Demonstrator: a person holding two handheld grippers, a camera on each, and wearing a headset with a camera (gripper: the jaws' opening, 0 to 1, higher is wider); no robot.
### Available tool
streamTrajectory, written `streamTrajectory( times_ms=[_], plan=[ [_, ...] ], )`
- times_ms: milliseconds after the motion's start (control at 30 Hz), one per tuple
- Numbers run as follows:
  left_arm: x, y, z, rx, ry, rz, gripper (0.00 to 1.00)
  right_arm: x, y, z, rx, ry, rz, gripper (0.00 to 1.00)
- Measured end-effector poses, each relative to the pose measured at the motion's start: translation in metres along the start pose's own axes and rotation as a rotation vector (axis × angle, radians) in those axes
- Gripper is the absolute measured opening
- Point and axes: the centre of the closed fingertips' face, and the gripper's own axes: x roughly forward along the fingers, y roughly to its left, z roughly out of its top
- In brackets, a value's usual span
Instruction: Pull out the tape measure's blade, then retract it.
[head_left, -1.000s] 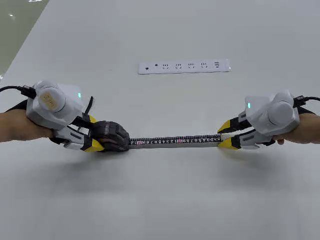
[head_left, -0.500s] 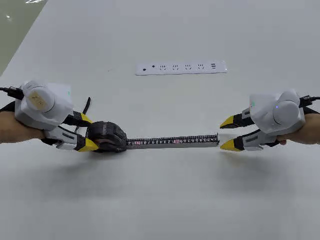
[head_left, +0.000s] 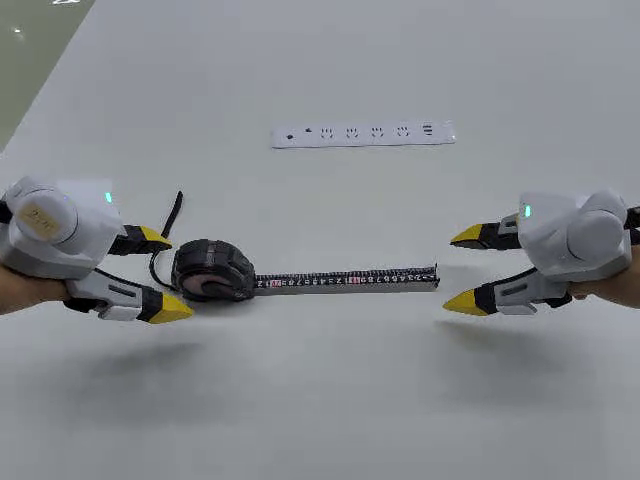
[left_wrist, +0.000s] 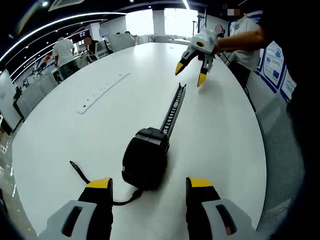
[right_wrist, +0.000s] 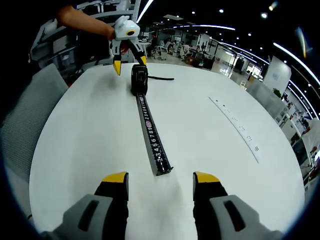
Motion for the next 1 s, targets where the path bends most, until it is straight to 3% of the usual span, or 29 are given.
streamTrajectory(
  times_ms=[633, 900, 1000],
  plan=[
    [-0.01, -0.029, 0.004, -0.149, -0.122, 0.094, 0.74, -0.016, 0.028, 0.002, 0.178, -0.072, -0.103, 0.7],
    [-0.014, -0.043, 0.009, -0.258, -0.217, 0.17, 0.8, -0.019, 0.041, 0.006, 0.275, -0.105, -0.151, 0.79],
    [-0.016, -0.049, 0.01, -0.27, -0.242, 0.197, 0.82, -0.022, 0.044, 0.011, 0.314, -0.131, -0.177, 0.82]
  ],
)
